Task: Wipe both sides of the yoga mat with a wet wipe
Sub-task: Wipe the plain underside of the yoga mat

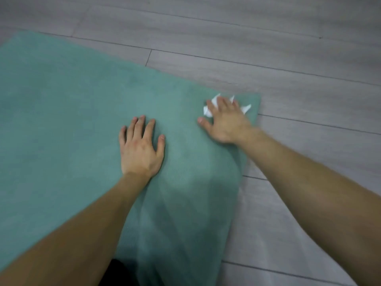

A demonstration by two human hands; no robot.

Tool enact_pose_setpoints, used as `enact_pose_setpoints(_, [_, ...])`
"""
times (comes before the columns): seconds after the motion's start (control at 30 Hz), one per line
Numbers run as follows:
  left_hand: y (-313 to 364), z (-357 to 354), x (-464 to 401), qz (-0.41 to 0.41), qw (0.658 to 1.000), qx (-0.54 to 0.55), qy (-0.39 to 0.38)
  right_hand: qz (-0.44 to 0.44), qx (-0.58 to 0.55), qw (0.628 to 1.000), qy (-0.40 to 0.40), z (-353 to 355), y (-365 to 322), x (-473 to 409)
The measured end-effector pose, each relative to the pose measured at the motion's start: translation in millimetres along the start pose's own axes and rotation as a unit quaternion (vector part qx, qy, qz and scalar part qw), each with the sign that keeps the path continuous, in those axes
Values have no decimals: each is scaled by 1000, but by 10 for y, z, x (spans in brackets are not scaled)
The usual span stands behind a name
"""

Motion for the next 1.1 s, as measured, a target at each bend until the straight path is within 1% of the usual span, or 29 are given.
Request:
enact_pose_setpoints(0.03, [3,-16,13,1,1000,-11,9,-16,3,1000,-20,-216,3,41])
enact_pose_setpoints(0.1, [-5,-14,6,4,1000,-17,22,-17,-23,1000,-9,-435,-73,137])
enact_pose_setpoints(0.13, [-12,0,14,6,999,-19,26,10,-37,999,-10,-479,-217,216])
enact_pose_setpoints(0.2, [-11,19,24,10,999,-15,34,91,-63,994,-23,-550,-605,399])
enact_pose_setpoints(0.27, [-1,49,28,11,999,-9,38,168,-55,983,-39,-641,-893,593])
enact_pose_setpoints(0.3, [-7,62,29,12,999,-7,39,176,-37,983,-29,-635,-853,609])
enact_pose_setpoints(0.33, [-15,69,28,14,999,-7,40,152,-21,988,-3,-573,-669,556])
enact_pose_setpoints(0.37, [-10,72,29,12,999,-9,39,100,-3,995,23,-474,-380,478])
enact_pose_setpoints(0.4, [6,73,25,7,999,-11,38,25,13,999,38,-342,-23,394])
enact_pose_setpoints(0.43, [14,77,21,6,999,-14,40,-51,20,998,35,-230,302,333])
enact_pose_setpoints(0.47, [16,74,18,8,999,-17,43,-95,20,995,24,-194,442,311])
enact_pose_setpoints(0.5, [16,68,16,11,999,-19,44,-91,12,996,11,-217,313,335])
enact_pose_setpoints(0.53, [19,65,17,10,999,-18,44,-29,-12,999,10,-296,-29,395])
enact_pose_setpoints(0.57, [16,68,22,7,999,-13,47,71,-53,996,-8,-424,-512,551])
enact_pose_setpoints(0.6, [8,78,30,4,999,-8,51,172,-81,981,-39,-609,-976,792])
enact_pose_setpoints(0.63, [2,92,36,1,998,-4,56,232,-88,966,-68,-739,-1246,1031])
enact_pose_setpoints(0.67, [-4,104,32,-3,998,-2,60,252,-77,963,-52,-745,-1241,1120])
enact_pose_setpoints(0.7, [-6,108,27,-6,998,0,62,230,-71,971,-7,-645,-1004,1052])
enact_pose_setpoints(0.73, [0,101,25,-8,998,0,62,164,-58,984,32,-533,-595,895])
enact_pose_setpoints(0.77, [5,94,25,-8,998,-1,63,69,-30,996,49,-380,-100,726])
enact_pose_setpoints(0.8, [-2,87,20,-4,998,-5,65,-15,3,999,47,-214,359,563])
enact_pose_setpoints(0.83, [-11,81,15,-1,998,-6,65,-71,9,997,39,-75,667,465])
enact_pose_setpoints(0.87, [-6,74,16,0,998,-5,61,-98,-8,995,34,-23,803,439])
enact_pose_setpoints(0.9, [-2,75,20,-1,998,-4,59,-97,-29,994,38,-30,739,491])
enact_pose_setpoints(0.93, [-3,86,23,-1,998,-5,61,-69,-40,996,35,-121,521,659])
enact_pose_setpoints(0.97, [-4,102,27,-1,998,-6,64,-4,-54,998,21,-291,174,941])
enact_pose_setpoints(1.03, [5,104,20,-4,998,-5,70,143,-55,988,-37,-580,-468,1669])
enact_pose_setpoints(1.07, [10,93,18,-6,998,-6,67,176,-44,982,-55,-650,-548,1861])
enact_pose_setpoints(1.1, [10,80,20,-6,998,-8,64,181,-44,982,-32,-634,-458,1812])
Point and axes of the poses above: each hand's wrist, its own x-axis away from the middle knuckle, its own z-axis out of the back of the hand, y = z × x, the point moved 8 cm from there along -x, towards the middle knuckle, and after that the axes turned 8 degrees about -x, right-handed, at the moved point
